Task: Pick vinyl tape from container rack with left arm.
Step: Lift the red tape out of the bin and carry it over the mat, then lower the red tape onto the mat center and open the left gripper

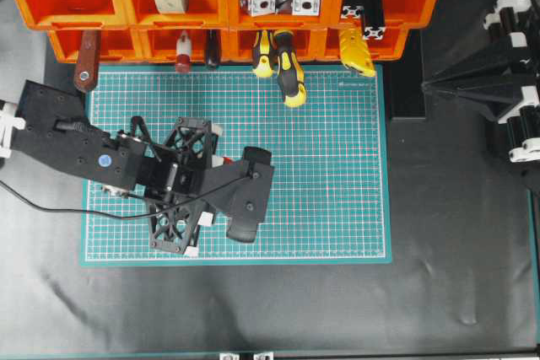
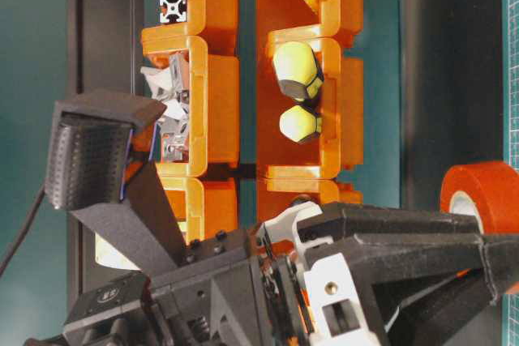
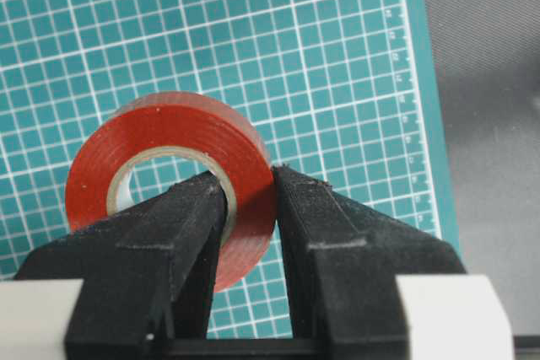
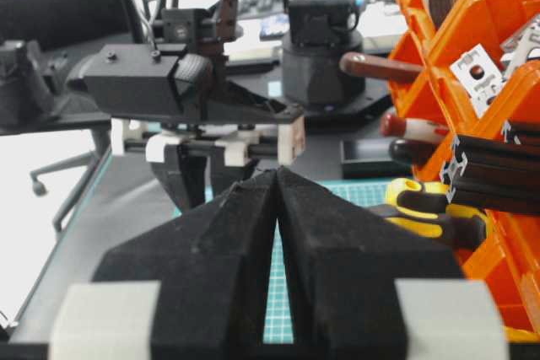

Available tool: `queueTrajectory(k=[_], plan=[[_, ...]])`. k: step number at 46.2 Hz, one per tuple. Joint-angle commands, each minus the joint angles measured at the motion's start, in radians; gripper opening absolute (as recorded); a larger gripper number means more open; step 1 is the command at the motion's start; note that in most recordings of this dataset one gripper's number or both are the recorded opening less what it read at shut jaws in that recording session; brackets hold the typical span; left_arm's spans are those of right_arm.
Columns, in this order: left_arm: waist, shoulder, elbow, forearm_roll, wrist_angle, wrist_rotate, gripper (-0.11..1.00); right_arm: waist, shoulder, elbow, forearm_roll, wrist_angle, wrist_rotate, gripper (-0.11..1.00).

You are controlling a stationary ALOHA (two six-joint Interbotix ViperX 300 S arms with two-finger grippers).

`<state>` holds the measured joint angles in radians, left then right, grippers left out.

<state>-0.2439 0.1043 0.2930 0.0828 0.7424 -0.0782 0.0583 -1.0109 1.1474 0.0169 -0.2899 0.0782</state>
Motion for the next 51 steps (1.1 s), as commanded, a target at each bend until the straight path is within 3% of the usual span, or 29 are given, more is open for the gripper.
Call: queueTrajectory(k=[1, 14, 16, 26, 28, 42, 51], plan=[[-0.002, -0.017, -0.023, 0.002, -0.009, 0.009, 0.19, 0.002, 0.006, -0.037, 0.003, 0.000, 0.002, -0.01], [0.009, -0.017, -0.018, 0.002, -0.011, 0.003, 0.20, 0.002, 0.002, -0.035, 0.002, 0.000, 0.002, -0.01], [0.009, -0.017, -0.018, 0.002, -0.014, 0.003, 0.24, 0.002, 0.002, -0.035, 0.002, 0.000, 0.002, -0.01], [0.009, -0.032, -0.011, 0.002, -0.014, 0.014, 0.82, 0.002, -0.006, -0.038, 0.002, 0.000, 0.000, -0.01], [0.009, -0.038, -0.012, 0.002, -0.014, 0.006, 0.88, 0.002, -0.009, -0.038, 0.002, 0.000, 0.000, -0.01], [-0.005, -0.152, 0.002, 0.002, -0.014, -0.008, 0.84, 0.002, -0.014, -0.040, 0.002, 0.002, 0.000, -0.01], [-0.017, -0.307, 0.072, 0.002, -0.014, -0.048, 0.84, 0.002, -0.018, -0.040, 0.002, 0.000, 0.000, -0.01]])
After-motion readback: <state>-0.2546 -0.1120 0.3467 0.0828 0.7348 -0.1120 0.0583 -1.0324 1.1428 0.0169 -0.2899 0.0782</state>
